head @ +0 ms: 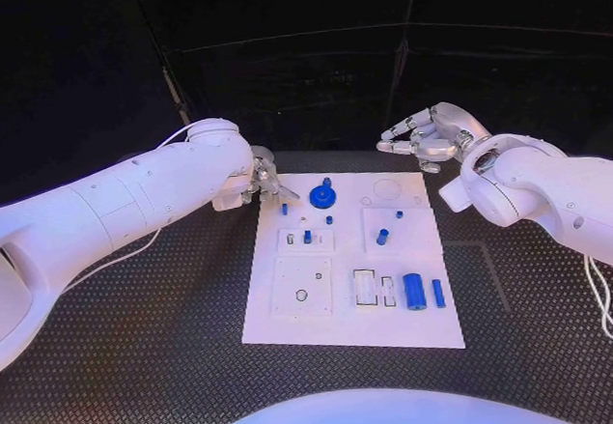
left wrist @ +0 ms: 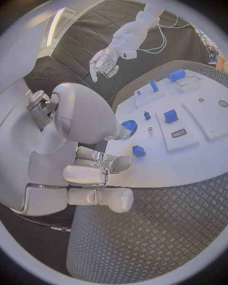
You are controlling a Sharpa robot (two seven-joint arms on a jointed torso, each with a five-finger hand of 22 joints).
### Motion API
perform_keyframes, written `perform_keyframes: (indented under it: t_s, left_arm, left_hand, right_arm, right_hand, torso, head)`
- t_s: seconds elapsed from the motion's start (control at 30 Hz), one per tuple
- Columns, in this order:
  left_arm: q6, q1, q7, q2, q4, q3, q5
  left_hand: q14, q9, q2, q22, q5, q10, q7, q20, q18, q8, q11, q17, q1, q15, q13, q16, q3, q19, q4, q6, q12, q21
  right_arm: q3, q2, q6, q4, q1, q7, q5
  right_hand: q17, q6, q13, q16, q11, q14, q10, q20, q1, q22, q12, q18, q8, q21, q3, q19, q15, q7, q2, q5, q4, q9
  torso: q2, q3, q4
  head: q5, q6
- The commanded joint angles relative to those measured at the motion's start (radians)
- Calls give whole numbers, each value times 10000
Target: Assemble the parts on the task board
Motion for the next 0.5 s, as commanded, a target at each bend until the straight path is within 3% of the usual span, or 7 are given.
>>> perform_keyframes:
  t_s: [0.03, 0.5]
  left_arm:
    - [365, -7, 33, 44, -46, -2, -108]
    - [548, -53, 4, 116, -139, -9, -110]
  left_hand:
    - [578, -26, 24, 27, -44, 67, -32, -9, -168, -14, 8, 1440, 118, -26, 13, 46, -73, 97, -13, 82, 54, 40]
    - [623, -125, 355, 238, -37, 130, -104, -47, -208, 119, -51, 1583, 705, -69, 181, 187, -133, 176, -139, 323, 260, 291]
  right_arm:
    - [7, 17, 59, 13, 17, 67, -17]
    - [7, 26, 71, 17, 16, 62, -18]
  right_hand:
    - [1189, -75, -9, -45, -42, 747, -44, -55, -51, -10, 2, -11, 48, -68, -42, 17, -82, -17, 14, 29, -10, -15]
    - [1193, -82, -4, -43, -42, 748, -41, -55, -44, -10, 7, -12, 49, -69, -44, 18, -82, -17, 28, 37, -5, -16]
  torso:
    - [-9, -1, 12]
    - [-4, 0, 5]
  head:
    - [-6, -9]
    - [-1, -36]
